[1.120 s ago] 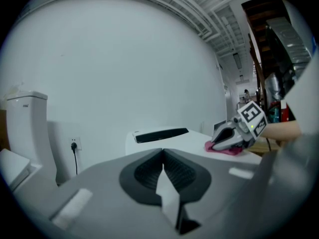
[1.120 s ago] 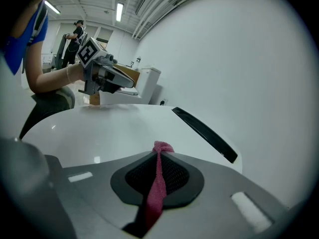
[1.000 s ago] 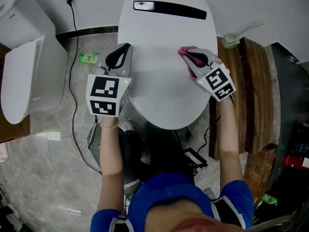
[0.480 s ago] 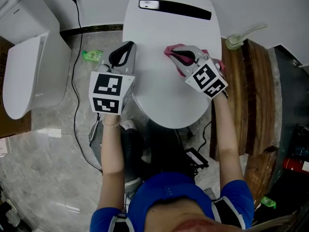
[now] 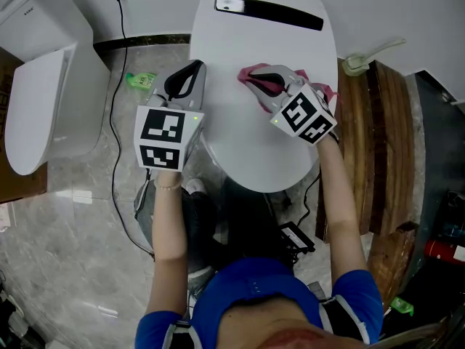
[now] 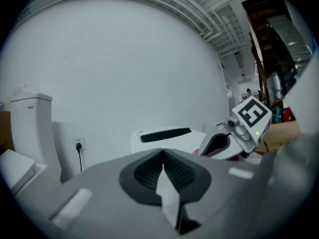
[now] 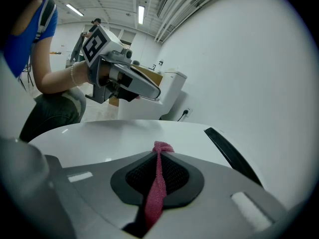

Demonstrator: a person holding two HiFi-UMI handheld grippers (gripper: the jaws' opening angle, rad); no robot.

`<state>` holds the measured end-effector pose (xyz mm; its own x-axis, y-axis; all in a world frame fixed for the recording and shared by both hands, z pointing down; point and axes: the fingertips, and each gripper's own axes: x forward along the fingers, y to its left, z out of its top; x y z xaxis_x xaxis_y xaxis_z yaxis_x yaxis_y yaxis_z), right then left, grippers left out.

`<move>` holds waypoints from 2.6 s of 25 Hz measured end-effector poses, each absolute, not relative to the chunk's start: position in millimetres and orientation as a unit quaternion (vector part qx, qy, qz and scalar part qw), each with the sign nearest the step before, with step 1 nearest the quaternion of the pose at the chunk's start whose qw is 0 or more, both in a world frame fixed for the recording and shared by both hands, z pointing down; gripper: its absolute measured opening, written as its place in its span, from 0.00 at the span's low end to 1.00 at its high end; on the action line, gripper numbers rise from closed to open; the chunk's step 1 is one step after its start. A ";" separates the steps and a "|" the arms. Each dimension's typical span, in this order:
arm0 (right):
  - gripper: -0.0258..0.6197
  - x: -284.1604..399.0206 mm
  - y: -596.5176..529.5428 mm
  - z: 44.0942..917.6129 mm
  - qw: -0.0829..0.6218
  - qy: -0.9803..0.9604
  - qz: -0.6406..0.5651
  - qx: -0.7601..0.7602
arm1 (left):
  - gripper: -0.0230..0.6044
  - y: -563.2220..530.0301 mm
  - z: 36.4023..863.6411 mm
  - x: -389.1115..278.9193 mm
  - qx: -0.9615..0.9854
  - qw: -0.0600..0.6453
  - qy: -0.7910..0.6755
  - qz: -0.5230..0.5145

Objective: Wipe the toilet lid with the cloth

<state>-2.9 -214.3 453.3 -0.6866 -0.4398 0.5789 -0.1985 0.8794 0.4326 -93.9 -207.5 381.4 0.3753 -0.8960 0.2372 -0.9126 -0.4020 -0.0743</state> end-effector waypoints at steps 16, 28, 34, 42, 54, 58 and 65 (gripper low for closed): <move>0.06 -51.8 -205.4 453.2 0.358 -0.903 -0.202 0.129 | 0.04 -205.3 378.6 -102.6 0.823 0.032 -0.554 0.119; 0.06 -88.3 -195.5 455.1 0.364 -0.900 -0.221 0.095 | 0.04 -203.5 373.2 -113.2 0.818 0.031 -0.564 0.111; 0.06 -100.5 -193.2 456.6 0.366 -0.899 -0.227 0.083 | 0.04 -203.8 371.0 -115.4 0.818 0.030 -0.565 0.107; 0.06 -110.7 -186.6 459.4 0.370 -0.894 -0.242 0.071 | 0.04 -206.6 368.3 -121.9 0.813 0.032 -0.574 0.096; 0.06 -111.3 -152.5 463.3 0.366 -0.894 -0.257 0.034 | 0.04 -209.8 369.4 -120.0 0.812 0.034 -0.574 0.098; 0.06 -110.1 -146.1 464.9 0.364 -0.894 -0.259 0.027 | 0.04 -212.3 369.6 -116.0 0.813 0.033 -0.573 0.097; 0.06 -102.5 -132.9 466.3 0.362 -0.896 -0.257 0.018 | 0.04 -213.5 371.5 -111.5 0.813 0.034 -0.572 0.102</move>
<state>-102.5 -132.9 466.3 -0.7376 -0.2180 0.6391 0.1540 0.8672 0.4735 -111.5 -213.5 371.5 0.3246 -0.9235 0.2041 -0.9372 -0.3432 -0.0621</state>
